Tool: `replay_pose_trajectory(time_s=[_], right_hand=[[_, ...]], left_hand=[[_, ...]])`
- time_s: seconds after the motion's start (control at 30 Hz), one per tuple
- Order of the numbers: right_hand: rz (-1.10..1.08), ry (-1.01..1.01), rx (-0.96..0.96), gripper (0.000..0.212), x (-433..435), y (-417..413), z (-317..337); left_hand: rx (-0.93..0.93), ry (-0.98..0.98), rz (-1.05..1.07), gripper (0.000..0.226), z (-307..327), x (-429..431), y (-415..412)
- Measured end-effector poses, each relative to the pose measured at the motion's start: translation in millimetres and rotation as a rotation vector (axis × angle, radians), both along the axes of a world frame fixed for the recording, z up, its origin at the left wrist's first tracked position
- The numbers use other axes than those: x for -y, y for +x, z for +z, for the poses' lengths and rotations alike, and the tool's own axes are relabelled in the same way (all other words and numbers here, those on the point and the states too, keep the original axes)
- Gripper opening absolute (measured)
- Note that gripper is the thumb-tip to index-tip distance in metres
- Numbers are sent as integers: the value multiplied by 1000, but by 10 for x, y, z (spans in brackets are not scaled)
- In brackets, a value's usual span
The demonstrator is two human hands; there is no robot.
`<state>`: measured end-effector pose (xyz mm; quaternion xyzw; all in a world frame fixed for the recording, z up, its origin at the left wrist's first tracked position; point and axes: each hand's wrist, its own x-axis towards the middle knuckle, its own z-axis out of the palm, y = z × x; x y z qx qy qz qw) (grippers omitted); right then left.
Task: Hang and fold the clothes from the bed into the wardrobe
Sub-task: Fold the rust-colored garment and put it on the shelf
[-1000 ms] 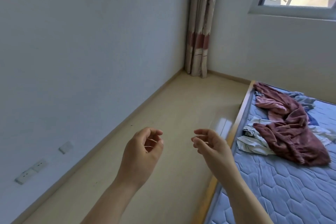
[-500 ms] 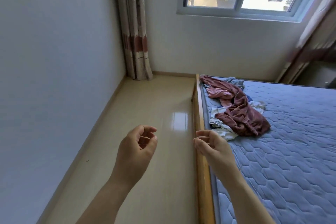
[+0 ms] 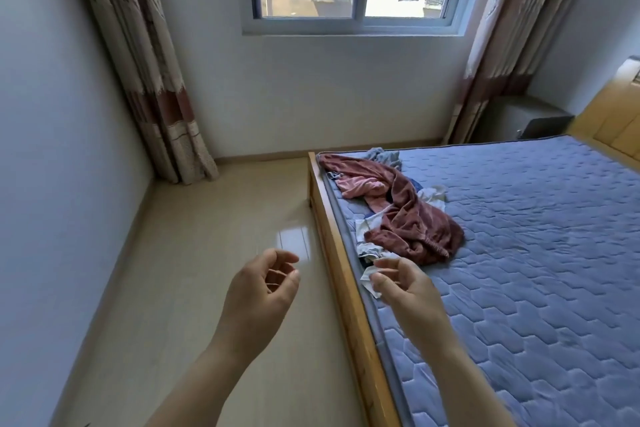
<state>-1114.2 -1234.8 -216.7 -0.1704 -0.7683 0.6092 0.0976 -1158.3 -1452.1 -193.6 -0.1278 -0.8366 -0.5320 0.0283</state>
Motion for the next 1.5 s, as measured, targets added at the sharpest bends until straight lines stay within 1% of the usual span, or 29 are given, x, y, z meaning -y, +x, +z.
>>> replay_pose_trajectory(time_s=[0.2,0.37,0.5,0.67,0.9,1.17,1.33,1.4,1.5], right_hand=[[-64,-40,-1,14,-350,-812,27],[-152,-57,74,13,-613,-1317,-149],[-247,-58,119,11,-782,-1831,-282],[-362,-46,147,11,-832,-2536,-375],[-510,-50,230,10,-870,-3356,-375],[-630,-66,312,9,-1299,-3865,-632],[-676,-108,328,10,-1854,-4190,-845],[-697,-135,333,9,-2098,-4324,-887],[-711,-133,348,8,-2438,-4505,-921]], left_hand=[[18,1,-59,15,32,-389,-914],[66,1,-138,17,-92,-660,-1599],[70,-9,-220,20,-210,-860,-2281],[67,2,-301,20,-330,-1028,-3257],[159,-25,-490,19,-433,-1319,-4463],[243,-101,-649,16,-687,-1973,-5254],[237,-164,-696,13,-809,-2548,-5716],[248,-223,-724,13,-837,-2796,-5879],[217,-292,-748,12,-874,-3129,-6075]])
